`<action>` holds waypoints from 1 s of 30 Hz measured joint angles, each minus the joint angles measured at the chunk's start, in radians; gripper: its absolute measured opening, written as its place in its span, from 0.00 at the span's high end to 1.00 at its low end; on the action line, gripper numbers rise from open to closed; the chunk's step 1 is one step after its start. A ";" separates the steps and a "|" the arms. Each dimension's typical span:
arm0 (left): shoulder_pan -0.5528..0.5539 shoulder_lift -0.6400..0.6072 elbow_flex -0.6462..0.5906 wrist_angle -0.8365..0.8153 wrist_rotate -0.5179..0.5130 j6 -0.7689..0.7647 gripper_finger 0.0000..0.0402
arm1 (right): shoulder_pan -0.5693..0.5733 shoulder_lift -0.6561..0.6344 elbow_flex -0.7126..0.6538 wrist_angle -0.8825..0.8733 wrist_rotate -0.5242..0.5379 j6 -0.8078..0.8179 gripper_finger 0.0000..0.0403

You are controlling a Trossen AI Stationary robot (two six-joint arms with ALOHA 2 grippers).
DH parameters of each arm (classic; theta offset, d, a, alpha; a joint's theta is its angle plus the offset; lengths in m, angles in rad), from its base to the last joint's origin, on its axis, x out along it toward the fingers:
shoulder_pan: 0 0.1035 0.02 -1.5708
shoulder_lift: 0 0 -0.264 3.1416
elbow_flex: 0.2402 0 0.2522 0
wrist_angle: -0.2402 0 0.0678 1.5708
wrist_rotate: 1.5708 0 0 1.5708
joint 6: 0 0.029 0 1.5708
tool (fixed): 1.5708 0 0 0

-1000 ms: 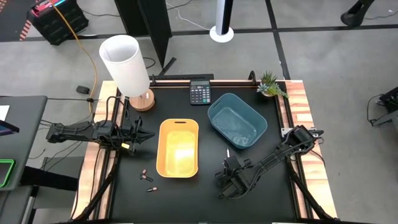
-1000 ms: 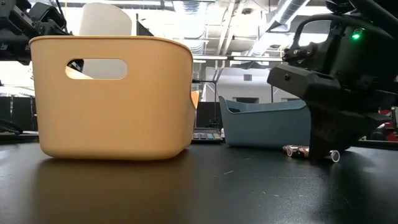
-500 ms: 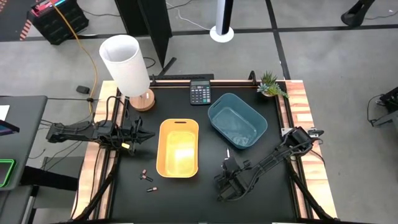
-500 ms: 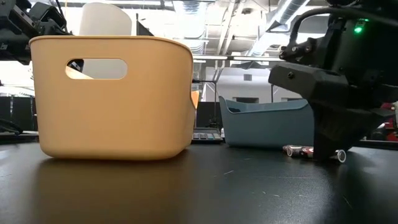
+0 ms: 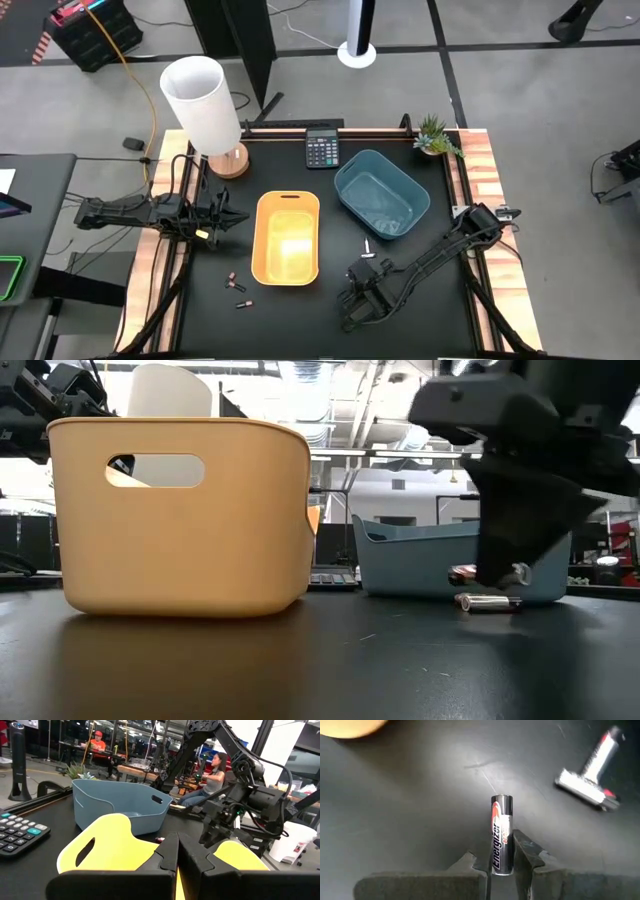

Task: Sort batteries
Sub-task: Put the bottom silver battery into the blue bin

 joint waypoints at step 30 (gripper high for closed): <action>0.000 0.000 0.000 -0.039 0.044 0.000 0.99 | -0.382 -0.354 0.055 -0.503 0.136 -0.543 0.85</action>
